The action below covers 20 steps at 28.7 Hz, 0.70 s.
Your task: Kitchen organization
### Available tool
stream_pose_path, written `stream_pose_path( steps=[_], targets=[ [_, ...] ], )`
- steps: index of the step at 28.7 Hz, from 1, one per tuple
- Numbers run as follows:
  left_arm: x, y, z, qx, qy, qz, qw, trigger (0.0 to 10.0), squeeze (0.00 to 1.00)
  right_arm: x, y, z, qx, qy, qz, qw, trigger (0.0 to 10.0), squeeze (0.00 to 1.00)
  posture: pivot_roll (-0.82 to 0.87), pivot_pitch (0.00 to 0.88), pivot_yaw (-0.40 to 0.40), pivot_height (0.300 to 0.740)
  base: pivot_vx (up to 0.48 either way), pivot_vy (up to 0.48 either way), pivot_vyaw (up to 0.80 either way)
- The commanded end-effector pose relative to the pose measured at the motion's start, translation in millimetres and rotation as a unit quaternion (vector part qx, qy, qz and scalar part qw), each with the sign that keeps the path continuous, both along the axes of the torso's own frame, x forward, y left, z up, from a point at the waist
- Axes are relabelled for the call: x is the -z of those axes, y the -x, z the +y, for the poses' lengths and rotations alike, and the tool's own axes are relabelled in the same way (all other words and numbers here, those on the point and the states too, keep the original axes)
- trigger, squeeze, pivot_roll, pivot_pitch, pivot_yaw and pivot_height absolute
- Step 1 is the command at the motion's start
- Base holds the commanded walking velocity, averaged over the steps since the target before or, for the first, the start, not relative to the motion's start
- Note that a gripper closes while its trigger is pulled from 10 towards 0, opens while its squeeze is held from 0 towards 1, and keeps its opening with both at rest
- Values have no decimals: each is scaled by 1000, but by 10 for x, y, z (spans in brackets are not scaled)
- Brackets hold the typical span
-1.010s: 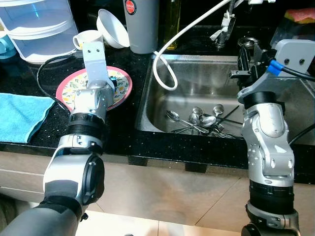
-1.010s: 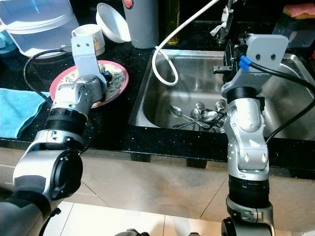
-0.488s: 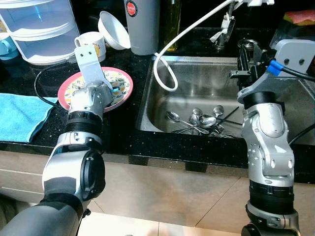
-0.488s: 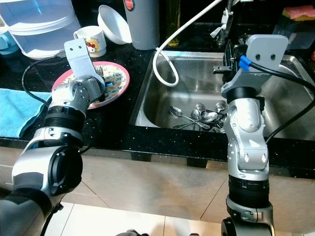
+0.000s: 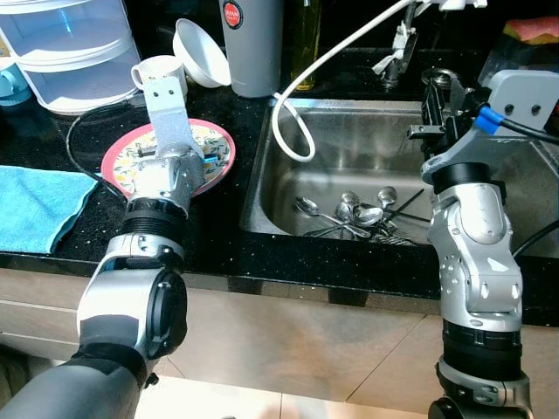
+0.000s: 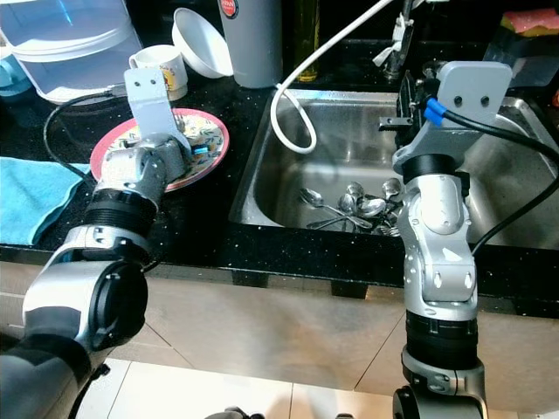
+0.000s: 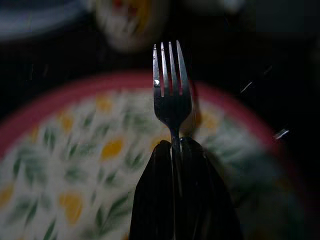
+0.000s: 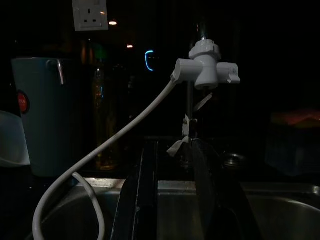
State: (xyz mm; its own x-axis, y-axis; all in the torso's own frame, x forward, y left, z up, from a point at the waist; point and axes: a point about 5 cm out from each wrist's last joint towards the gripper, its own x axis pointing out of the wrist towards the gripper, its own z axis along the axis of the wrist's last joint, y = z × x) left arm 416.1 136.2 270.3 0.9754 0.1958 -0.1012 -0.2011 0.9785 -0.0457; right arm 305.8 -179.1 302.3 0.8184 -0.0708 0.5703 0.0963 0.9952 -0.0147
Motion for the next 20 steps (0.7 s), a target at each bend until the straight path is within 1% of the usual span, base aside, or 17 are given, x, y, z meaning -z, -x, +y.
stream_pose_path(
  steps=[1,2,4,7,8,9,10,11,12,13,14,15,16,17,19,20],
  targets=[
    [-158,18,-49,19,-27,-55,998,10000,0,1,-3,-1,-2,-5,3,1000,10000,0,18,120,73,740,0,0,0],
    [-219,27,-79,28,-34,-74,996,10000,0,2,-4,0,-2,-5,3,1000,10000,0,18,120,73,740,0,0,0],
    [-348,62,-198,71,-46,-119,989,10000,0,2,-5,12,-6,-5,3,1000,10000,0,18,120,73,740,0,0,0],
    [-434,110,-339,126,-57,-154,978,10000,0,-7,-4,26,-13,-11,2,1000,10000,0,18,120,73,740,0,0,0],
    [-434,110,-339,126,-57,-154,978,10000,0,-7,-4,26,-13,-11,2,1000,10000,0,18,120,73,740,0,0,0],
    [-448,125,-384,146,-64,-162,974,10000,0,-9,-4,27,-15,-12,2,1000,10000,0,18,120,73,740,0,0,0],
    [-443,172,-530,216,-79,-171,958,10000,0,15,-15,92,-62,-14,19,998,10000,0,18,120,73,740,0,0,0],
    [-443,172,-530,216,-79,-171,958,10000,0,15,-15,92,-62,-14,19,998,10000,0,18,120,73,740,0,0,0],
    [-386,208,-640,277,-78,-158,945,10000,0,32,9,192,-104,4,24,994,10000,0,18,115,75,740,0,0,0],
    [-386,208,-640,277,-78,-158,945,10000,0,32,9,192,-104,4,24,994,10000,0,18,115,75,740,0,0,0],
    [-331,244,-720,322,-74,-145,933,10000,0,50,32,278,-139,11,29,990,10000,0,19,114,78,740,0,0,0],
    [-331,244,-720,322,-74,-145,933,10000,0,50,32,278,-139,11,29,990,10000,0,19,114,78,740,0,0,0],
    [-268,292,-794,368,-64,-128,919,10000,0,59,52,333,-156,13,31,987,10000,0,14,114,77,740,0,0,0],
    [-228,328,-839,397,-58,-118,908,10000,0,64,63,364,-166,13,32,986,10000,0,14,114,77,740,0,0,0],
    [-182,384,-901,428,-59,-113,895,10000,0,73,43,330,-147,8,35,988,10000,0,14,111,77,740,0,0,0],
    [-176,395,-916,433,-60,-114,892,10000,0,75,33,308,-138,5,36,990,10000,0,14,111,77,740,0,0,0]
  ],
)
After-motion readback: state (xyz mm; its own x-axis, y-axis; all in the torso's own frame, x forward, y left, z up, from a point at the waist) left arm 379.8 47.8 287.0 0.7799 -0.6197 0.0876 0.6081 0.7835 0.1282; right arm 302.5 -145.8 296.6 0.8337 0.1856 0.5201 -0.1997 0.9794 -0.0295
